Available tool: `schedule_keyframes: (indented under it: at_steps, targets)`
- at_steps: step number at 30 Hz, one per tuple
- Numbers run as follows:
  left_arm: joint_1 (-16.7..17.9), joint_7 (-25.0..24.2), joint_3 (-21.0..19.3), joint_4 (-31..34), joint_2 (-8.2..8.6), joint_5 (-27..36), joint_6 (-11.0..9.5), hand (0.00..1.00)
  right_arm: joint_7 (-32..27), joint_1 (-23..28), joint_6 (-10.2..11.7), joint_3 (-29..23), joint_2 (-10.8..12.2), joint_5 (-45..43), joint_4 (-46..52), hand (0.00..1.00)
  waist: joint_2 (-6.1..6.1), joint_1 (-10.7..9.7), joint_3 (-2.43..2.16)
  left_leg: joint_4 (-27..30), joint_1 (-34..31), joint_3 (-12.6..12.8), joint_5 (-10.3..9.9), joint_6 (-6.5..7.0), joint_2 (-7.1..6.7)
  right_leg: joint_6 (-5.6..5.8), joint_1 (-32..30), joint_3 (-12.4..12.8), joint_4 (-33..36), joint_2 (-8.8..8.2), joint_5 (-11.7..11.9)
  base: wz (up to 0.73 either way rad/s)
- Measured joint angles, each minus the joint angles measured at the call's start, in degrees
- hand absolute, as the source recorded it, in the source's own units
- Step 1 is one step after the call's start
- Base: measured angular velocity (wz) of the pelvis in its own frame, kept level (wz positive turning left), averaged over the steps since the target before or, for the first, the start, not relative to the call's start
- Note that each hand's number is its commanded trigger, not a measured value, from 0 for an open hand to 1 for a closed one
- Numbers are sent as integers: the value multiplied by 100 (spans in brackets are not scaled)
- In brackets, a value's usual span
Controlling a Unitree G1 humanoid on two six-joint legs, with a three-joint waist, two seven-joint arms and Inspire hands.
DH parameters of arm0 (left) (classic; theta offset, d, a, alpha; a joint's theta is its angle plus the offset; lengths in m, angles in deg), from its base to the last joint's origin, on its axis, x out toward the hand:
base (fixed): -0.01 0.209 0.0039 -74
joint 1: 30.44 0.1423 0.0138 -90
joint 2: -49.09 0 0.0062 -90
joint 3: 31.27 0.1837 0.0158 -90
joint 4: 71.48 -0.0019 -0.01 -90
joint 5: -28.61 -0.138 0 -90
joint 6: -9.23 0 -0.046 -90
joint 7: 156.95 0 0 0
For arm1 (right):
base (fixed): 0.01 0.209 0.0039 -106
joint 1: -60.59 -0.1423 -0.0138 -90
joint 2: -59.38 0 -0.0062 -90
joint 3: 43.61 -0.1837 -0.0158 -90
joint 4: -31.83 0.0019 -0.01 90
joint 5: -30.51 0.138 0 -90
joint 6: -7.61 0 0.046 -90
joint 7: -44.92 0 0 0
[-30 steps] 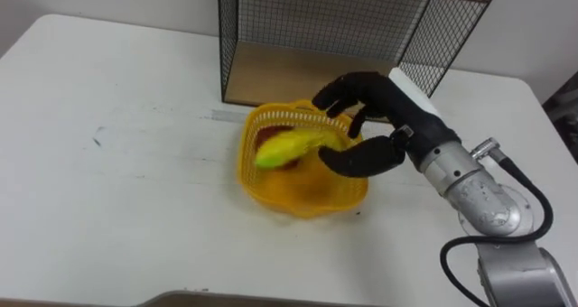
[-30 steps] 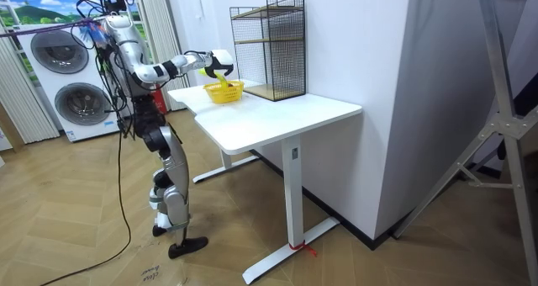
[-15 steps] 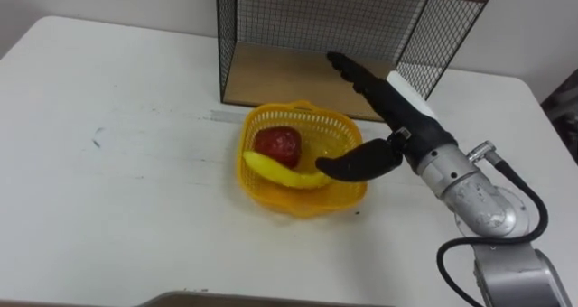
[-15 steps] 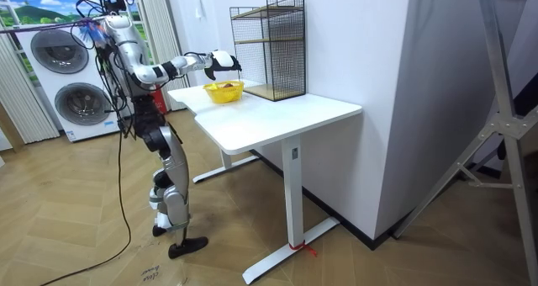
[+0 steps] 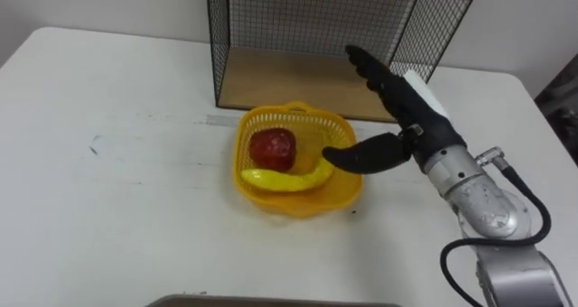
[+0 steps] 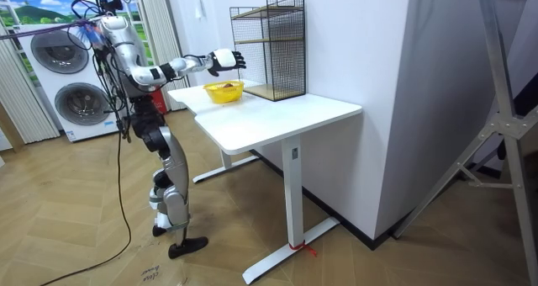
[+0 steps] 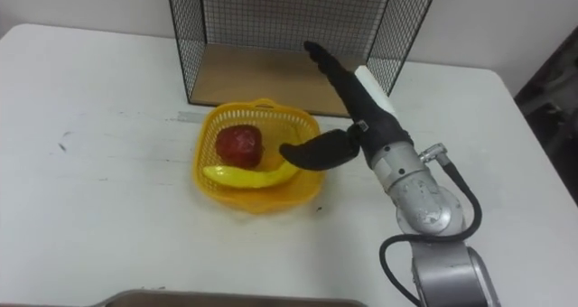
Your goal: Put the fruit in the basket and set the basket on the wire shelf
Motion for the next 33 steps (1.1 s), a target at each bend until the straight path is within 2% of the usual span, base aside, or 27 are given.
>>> schedule_keyframes:
  at_steps: [3,4,5,7,11,13,14,16,19,21,25,28,33]
  targets:
    - [113,441,-535,31,19,983,-96,0,-391,51,1,-243,-23,409,-51,0,49,-9,-4,5,-4,-33,0,0,-3,1,7,-13,2,-2,0,3]
    - [164,690,-856,192,19,1405,-105,0,-579,112,24,-419,-25,585,-50,0,59,-17,-6,-7,2,-58,0,0,-2,1,21,-40,-2,-2,0,9]
    - [205,839,-994,339,15,1598,-109,0,-694,151,26,-510,-27,651,-50,0,66,-18,-4,-15,9,-78,0,-1,-1,1,29,-55,-4,-3,0,12]
    - [348,1486,-1413,968,22,2251,-192,0,-1164,330,35,-828,-30,783,-50,0,104,-3,-15,-24,21,-105,3,-5,4,1,46,-78,-7,0,0,7]
    - [452,2413,-1973,1919,54,2505,-353,0,-1760,802,33,-1304,-15,815,-52,0,173,-7,-52,-35,85,-160,3,-5,-1,14,121,-132,1,-13,-8,7]
    - [471,3076,-2227,2733,80,2483,-503,0,-2136,1103,38,-1635,-10,838,-48,0,183,-6,-52,-43,64,-176,3,-4,-16,26,103,-142,6,-30,-16,0]
    - [470,3245,-2257,2931,83,2453,-543,0,-2218,1172,43,-1713,-10,874,-48,0,188,-2,-52,-51,60,-186,3,-3,-21,26,109,-145,5,-35,-16,0]
    - [477,3865,-2438,3858,149,2310,-665,0,-2588,1384,46,-1929,16,948,-49,0,200,13,-61,-48,38,-192,2,-1,-39,28,84,-150,18,-49,-17,0]
    - [468,4466,-2456,4896,155,1974,-788,0,-2967,1592,62,-2000,13,1008,-49,0,217,4,-72,-37,63,-195,5,3,-47,28,96,-132,19,-51,-17,0]
    - [474,4702,-2470,5481,154,1773,-791,0,-3091,1694,78,-2012,13,1086,-49,0,225,0,-71,-37,97,-194,5,4,-46,28,120,-129,25,-47,-17,-2]
    - [459,4843,-2540,6330,152,1059,-795,0,-3223,1771,107,-2159,17,1129,-50,0,247,1,-59,-25,109,-176,8,10,-57,44,76,-124,116,-67,-36,-2]
    - [444,4786,-2598,6919,140,945,-796,0,-3290,1772,159,-2188,20,1248,-50,0,236,-35,-53,-36,104,-181,7,11,-57,43,77,-123,94,-66,-36,0]
    - [425,4512,-2385,7353,135,336,-795,0,-3031,1775,251,-2166,32,1521,-166,0,236,-118,-47,3,58,-222,7,11,-63,43,80,-150,52,-69,-36,3]
